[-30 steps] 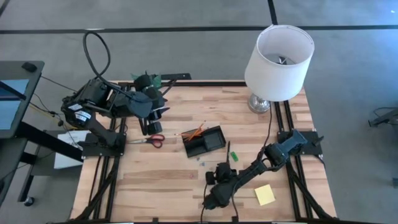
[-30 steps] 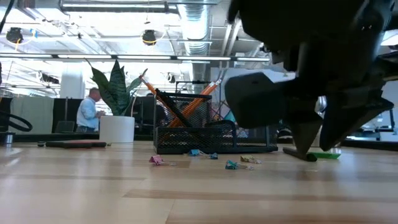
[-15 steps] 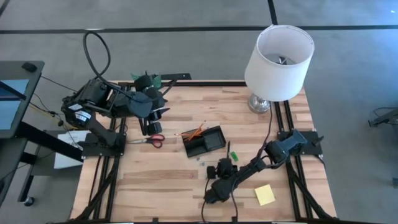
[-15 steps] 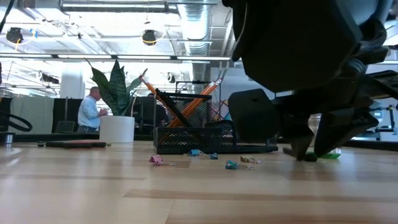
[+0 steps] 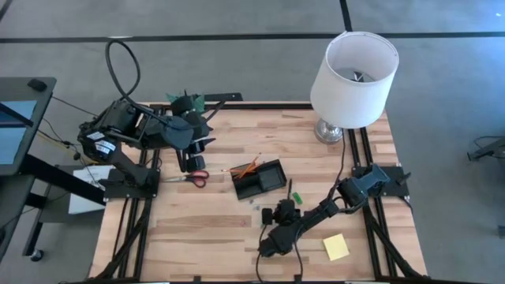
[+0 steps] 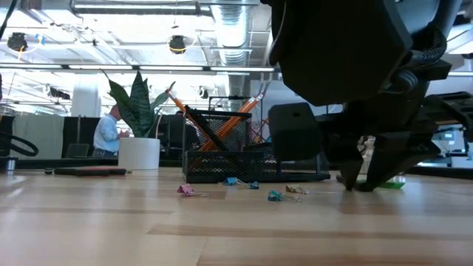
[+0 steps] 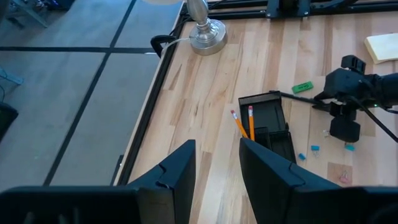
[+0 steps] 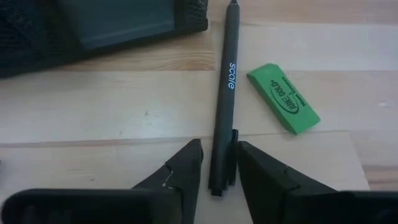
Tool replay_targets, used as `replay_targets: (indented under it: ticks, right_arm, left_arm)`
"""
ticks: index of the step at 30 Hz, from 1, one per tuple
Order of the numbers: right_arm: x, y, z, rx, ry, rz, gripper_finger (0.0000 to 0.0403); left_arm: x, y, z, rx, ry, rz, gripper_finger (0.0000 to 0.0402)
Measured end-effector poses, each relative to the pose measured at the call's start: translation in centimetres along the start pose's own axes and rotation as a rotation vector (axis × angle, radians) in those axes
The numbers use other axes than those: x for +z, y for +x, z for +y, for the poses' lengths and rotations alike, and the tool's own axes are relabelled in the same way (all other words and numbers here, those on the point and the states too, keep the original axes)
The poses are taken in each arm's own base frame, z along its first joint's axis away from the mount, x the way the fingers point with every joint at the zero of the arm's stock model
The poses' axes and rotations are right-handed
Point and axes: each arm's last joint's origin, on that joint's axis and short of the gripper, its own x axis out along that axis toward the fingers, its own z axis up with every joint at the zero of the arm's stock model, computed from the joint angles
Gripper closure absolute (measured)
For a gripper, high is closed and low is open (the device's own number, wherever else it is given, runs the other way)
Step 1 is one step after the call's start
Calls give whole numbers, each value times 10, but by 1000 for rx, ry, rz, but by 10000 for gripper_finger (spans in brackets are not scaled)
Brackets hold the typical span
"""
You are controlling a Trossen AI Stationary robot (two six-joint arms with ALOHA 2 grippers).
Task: Pick and place office supplies into organizer
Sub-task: Put the black pen into the black desk organizer
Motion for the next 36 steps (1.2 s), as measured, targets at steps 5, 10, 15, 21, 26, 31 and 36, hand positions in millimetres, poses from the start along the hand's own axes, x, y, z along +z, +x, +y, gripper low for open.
replay_targets:
  ticks: [5, 10, 15, 21, 26, 31, 36]
  right_arm:
    - [0, 0, 1, 12, -11, -4, 353]
    - [-3, -1, -1, 28, -45, -19, 374]
    - [-8, -7, -4, 41, -53, -27, 366]
    - [-10, -28, -6, 24, -55, 2, 356]
    - [-11, -45, -9, 20, -76, 39, 382]
    - [-15, -55, -13, 58, -89, 26, 382]
    - [-19, -58, -18, 74, -107, 12, 379]
  left_arm:
    - [0, 0, 0, -10, -7, 2, 280]
    - [0, 0, -2, -56, -8, 10, 280]
    - [0, 0, -2, -58, -7, 11, 280]
    - [0, 0, -2, -58, -7, 11, 280]
    - [0, 0, -2, -58, -8, 11, 280]
    - [0, 0, -2, -58, -15, 11, 280]
    - [0, 0, -2, -58, -16, 11, 280]
